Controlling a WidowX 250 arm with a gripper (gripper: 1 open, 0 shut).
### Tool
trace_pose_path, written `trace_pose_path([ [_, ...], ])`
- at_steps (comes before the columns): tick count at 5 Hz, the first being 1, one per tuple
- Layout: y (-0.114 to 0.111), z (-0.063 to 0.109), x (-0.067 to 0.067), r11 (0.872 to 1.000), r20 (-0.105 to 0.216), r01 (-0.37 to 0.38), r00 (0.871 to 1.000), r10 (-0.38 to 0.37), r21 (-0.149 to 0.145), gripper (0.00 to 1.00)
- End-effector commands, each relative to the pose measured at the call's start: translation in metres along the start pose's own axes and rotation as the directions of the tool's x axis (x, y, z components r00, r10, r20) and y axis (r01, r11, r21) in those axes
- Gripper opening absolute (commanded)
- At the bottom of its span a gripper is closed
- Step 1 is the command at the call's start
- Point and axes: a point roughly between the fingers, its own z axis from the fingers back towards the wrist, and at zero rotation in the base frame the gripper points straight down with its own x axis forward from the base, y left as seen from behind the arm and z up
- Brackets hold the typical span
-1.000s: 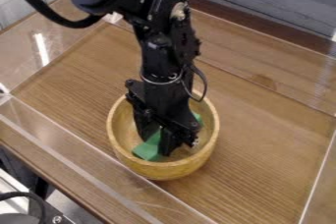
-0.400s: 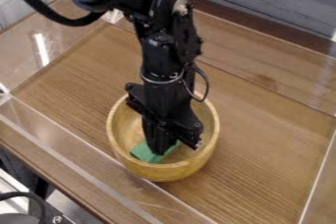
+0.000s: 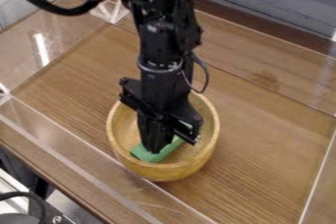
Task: Remove the green block from inside the brown bowl and put it on the table
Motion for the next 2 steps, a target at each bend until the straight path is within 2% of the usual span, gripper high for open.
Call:
trace_pose_path([
  [1, 0.001, 0.023, 0.008, 1.0, 0.062, -0.018, 0.998, 0.018, 0.0, 0.0],
  [2, 0.002, 0.034, 0.011, 1.0, 0.077, -0.018, 0.997, 0.018, -0.001, 1.0],
])
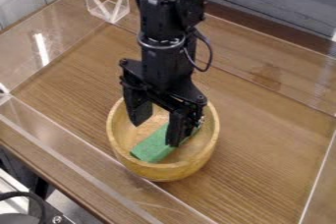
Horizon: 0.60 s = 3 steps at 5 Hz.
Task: Remove the green block from inside the brown bowl and put it on the table
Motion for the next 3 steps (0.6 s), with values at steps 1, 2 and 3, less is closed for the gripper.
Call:
trace_pose_path([
  [1, 0.0, 0.006, 0.008, 1.0, 0.078, 0.013, 0.997, -0.013, -0.001, 1.0],
  [2, -0.001, -0.001, 0.007, 0.999, 0.095, 0.032, 0.995, -0.032, -0.004, 1.0],
  [3, -0.003, -0.01, 0.007, 0.999, 0.111, 0.054, 0.992, -0.053, -0.006, 1.0],
])
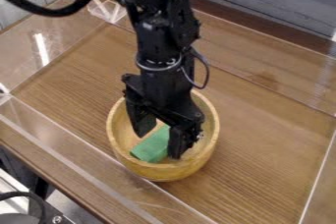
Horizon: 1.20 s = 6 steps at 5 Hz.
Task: Remove the green block from inside the brown bowl and put it on the table
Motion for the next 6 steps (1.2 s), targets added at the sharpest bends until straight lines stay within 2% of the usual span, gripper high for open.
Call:
trace_pose_path([
  [1, -0.002, -0.001, 0.004, 1.0, 0.049, 0.027, 0.998, -0.027, 0.0, 1.0],
  [3, -0.003, -0.019, 0.005, 0.999, 0.064, 0.035, 0.997, -0.035, -0.002, 1.0],
  [5, 0.001, -0.031, 0.007, 1.0, 0.067, 0.024, 0.997, -0.024, -0.003, 1.0],
  [6, 0.003, -0.034, 0.007, 1.0, 0.066, 0.019, 0.998, -0.019, -0.005, 0.0],
])
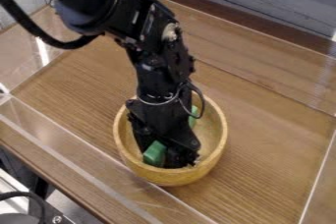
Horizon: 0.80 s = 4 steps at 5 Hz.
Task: Remove the green block from inside the brown bowl and put it on the table
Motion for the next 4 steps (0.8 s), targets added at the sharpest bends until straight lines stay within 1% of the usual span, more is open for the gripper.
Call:
trace_pose_path([
  [1, 0.0032, 0.0047, 0.0028, 1.0, 0.013, -0.013, 1.0, 0.013, -0.003, 0.0],
  [4, 0.0073, 0.0116, -0.0024, 0.999, -0.038, -0.034, 0.999, 0.034, -0.017, 0.0],
])
